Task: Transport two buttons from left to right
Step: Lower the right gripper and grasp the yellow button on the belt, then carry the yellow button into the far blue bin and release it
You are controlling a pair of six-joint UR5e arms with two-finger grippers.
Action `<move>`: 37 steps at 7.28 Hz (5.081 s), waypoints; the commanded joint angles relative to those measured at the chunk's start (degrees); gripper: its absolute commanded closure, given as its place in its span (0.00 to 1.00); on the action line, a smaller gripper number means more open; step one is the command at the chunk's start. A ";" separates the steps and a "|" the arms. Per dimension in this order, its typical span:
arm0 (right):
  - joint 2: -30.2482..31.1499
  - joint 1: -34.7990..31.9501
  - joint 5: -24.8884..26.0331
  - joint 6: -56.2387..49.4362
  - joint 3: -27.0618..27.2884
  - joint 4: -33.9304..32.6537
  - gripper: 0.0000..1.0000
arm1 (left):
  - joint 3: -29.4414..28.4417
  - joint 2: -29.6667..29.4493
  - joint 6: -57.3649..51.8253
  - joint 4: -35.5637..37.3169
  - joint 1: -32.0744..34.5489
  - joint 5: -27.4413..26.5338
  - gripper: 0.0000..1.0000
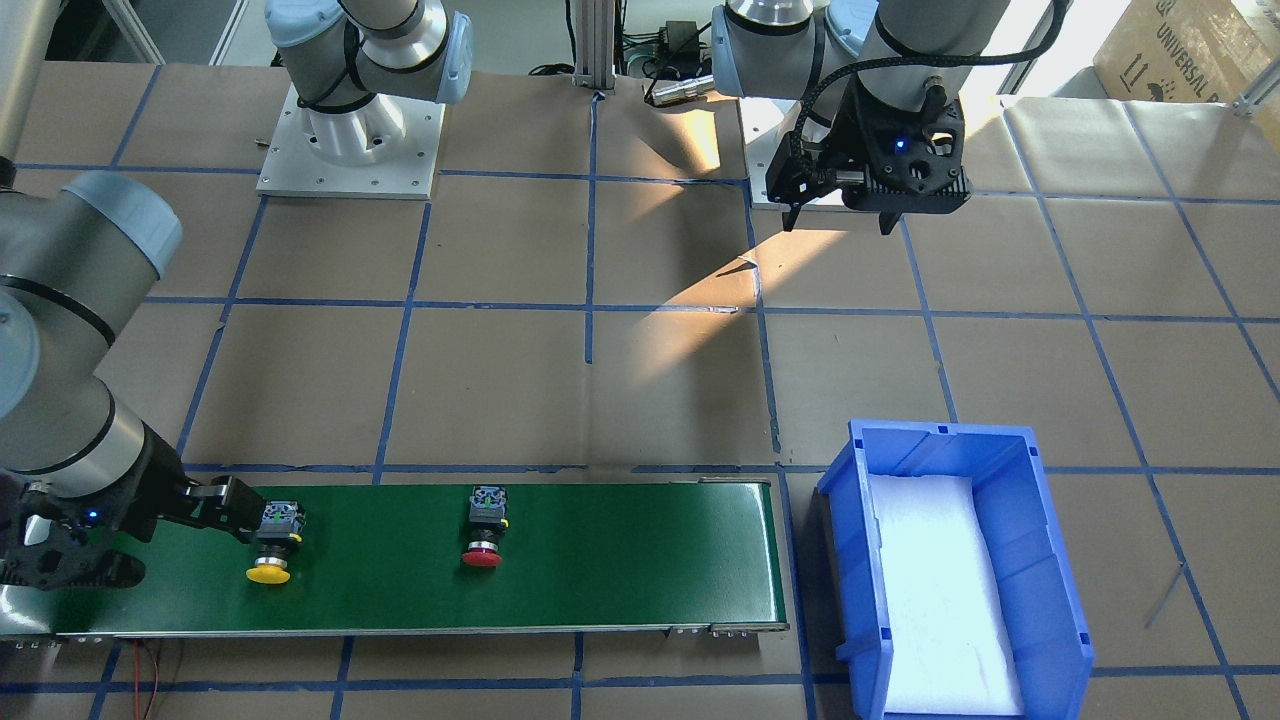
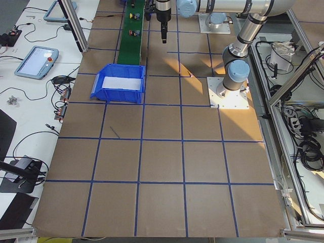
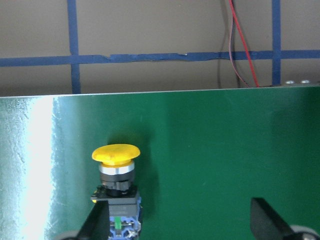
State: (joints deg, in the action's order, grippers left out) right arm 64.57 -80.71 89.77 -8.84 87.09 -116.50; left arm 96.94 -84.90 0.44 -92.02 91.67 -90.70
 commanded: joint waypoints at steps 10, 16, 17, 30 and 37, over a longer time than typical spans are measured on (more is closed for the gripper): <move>-3.05 -0.33 1.37 -2.22 0.63 -0.04 0.94 | 0.00 0.00 0.00 0.00 0.00 0.00 0.00; 0.63 15.01 3.23 -24.76 -7.37 9.97 0.94 | 0.18 0.00 0.00 0.00 0.00 -0.09 0.00; 0.99 18.19 2.87 -27.78 -7.63 10.32 0.94 | 0.09 0.00 0.00 0.00 0.00 -0.09 0.00; -18.69 31.41 -1.00 -50.67 -23.28 9.36 0.78 | 0.88 0.09 0.00 0.26 0.00 0.00 0.00; 1.64 25.97 0.58 -40.21 -7.69 11.91 0.00 | 0.88 0.09 0.00 0.26 0.00 0.00 0.00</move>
State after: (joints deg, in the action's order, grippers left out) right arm 59.02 -52.90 89.81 -50.97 72.88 -104.77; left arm 97.82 -84.80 0.44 -91.76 91.67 -90.70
